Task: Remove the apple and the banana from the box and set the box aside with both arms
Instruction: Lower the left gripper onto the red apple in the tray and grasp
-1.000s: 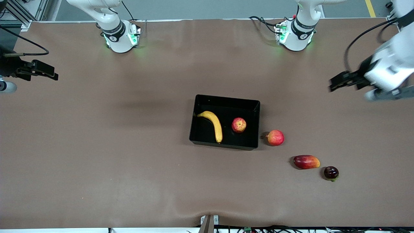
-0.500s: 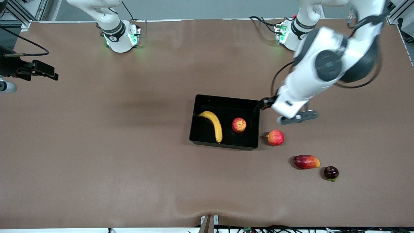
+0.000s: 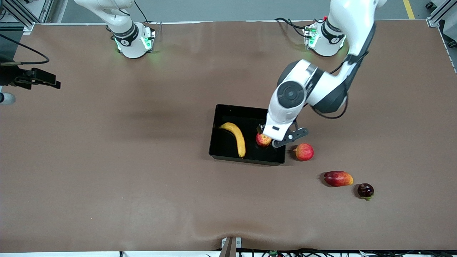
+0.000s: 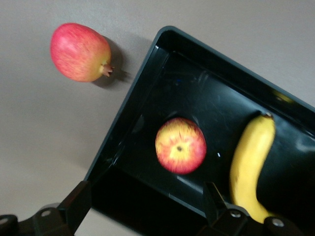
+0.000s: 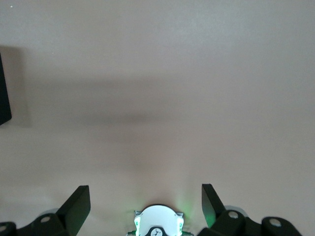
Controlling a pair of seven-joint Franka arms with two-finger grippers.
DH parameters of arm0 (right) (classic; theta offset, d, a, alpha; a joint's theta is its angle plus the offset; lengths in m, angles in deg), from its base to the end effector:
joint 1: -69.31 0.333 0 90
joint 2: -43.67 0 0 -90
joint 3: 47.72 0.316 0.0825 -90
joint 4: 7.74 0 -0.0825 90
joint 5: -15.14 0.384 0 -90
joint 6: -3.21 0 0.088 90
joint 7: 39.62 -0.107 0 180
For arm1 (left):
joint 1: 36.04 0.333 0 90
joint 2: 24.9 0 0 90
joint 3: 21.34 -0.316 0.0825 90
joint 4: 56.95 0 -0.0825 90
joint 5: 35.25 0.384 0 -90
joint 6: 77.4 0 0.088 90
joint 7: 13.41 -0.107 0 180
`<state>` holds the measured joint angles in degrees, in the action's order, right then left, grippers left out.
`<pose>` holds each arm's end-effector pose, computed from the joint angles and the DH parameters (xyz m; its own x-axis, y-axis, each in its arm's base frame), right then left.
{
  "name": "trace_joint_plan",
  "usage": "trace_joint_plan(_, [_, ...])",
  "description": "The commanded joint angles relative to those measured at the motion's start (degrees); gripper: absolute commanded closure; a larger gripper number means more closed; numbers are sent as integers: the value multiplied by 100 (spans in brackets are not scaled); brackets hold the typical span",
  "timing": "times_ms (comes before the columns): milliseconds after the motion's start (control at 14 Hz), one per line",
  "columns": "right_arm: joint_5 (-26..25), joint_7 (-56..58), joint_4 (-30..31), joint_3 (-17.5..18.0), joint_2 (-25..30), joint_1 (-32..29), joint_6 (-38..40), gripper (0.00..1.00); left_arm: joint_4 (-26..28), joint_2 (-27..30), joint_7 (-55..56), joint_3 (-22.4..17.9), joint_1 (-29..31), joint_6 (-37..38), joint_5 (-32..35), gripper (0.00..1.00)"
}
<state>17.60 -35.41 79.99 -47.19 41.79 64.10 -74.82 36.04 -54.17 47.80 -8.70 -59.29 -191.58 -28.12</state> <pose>0.5396 -0.0390 0.6089 0.9804 0.0023 -0.1968 -0.0093 -0.9983 -0.0578 0.5551 -0.3711 0.3214 0.9163 0.3956 -0.0620 0.3876 -0.9152 -0.1105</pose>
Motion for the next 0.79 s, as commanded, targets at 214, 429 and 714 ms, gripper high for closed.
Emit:
trace_joint_plan(214, [79, 71, 42, 88, 21, 46, -204, 0, -106, -711, 857, -16, -145, -877, 394, 0])
trace_joint_plan(429, [79, 62, 42, 88, 4, 125, -239, 0, -97, -949, 857, -16, -145, -1036, 394, 0])
trace_joint_plan(714, [79, 36, 51, 88, 4, 169, -248, 0, -71, -1081, 866, -8, -145, -1124, 394, 0])
